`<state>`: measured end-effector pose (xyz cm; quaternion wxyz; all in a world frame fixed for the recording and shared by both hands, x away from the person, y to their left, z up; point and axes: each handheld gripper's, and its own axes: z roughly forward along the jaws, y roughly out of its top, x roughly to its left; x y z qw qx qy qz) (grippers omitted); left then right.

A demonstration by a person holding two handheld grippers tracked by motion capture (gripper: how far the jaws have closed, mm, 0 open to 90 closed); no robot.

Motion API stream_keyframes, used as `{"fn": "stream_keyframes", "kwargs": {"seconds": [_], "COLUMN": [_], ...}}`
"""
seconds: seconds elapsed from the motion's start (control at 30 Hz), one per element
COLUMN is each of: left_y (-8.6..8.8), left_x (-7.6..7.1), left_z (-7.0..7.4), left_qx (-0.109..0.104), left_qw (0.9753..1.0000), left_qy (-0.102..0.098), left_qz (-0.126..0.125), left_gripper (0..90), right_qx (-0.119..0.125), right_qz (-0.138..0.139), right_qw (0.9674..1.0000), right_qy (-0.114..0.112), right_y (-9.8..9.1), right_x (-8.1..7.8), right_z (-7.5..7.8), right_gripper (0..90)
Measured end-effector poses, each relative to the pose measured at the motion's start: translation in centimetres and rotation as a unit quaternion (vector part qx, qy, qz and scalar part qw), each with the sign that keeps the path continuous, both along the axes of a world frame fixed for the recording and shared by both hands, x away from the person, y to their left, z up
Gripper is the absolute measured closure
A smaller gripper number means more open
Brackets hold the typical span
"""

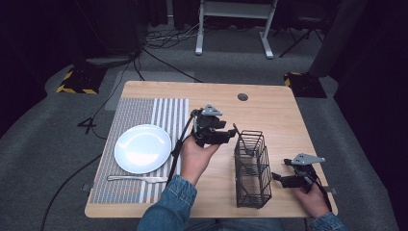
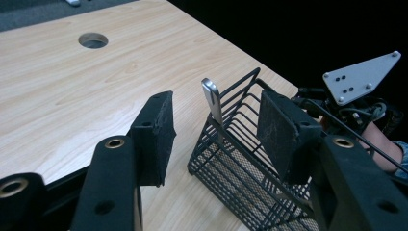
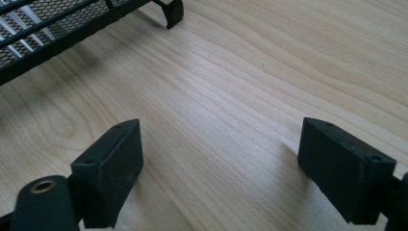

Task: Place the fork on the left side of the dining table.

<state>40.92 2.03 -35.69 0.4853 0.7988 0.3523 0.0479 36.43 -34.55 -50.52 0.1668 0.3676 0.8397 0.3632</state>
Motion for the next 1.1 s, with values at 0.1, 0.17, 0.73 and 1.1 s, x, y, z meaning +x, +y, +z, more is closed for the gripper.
{"fn": "stream_keyframes", "kwargs": {"seconds": [0.1,0.17,0.73,1.1], "left_y": [-0.5,-1.2,-2.0,-2.3], "left_x": [0.3,0.8,1.6,0.1], "left_z": [-0.3,-0.8,-1.0,1.0], "left_qx": [0.003,0.003,-0.006,0.003], "left_qw": [1.0,0.9999,0.9995,0.9996], "left_qy": [0.004,0.015,0.03,-0.006], "left_qz": [-0.001,-0.002,-0.006,-0.026], "left_gripper": [49.0,50.1,80.8,85.7], "right_qx": [0.001,0.001,0.001,0.001], "right_qz": [0.0,0.0,0.0,0.0], "right_qw": [1.0,1.0,1.0,1.0], "right_qy": [0.0,0.0,0.0,0.0], "right_y": [0.0,0.0,0.0,0.0], "right_x": [0.0,0.0,0.0,0.0], "right_z": [0.0,0.0,0.0,0.0], "right_gripper": [16.0,16.0,16.1,16.2]}}
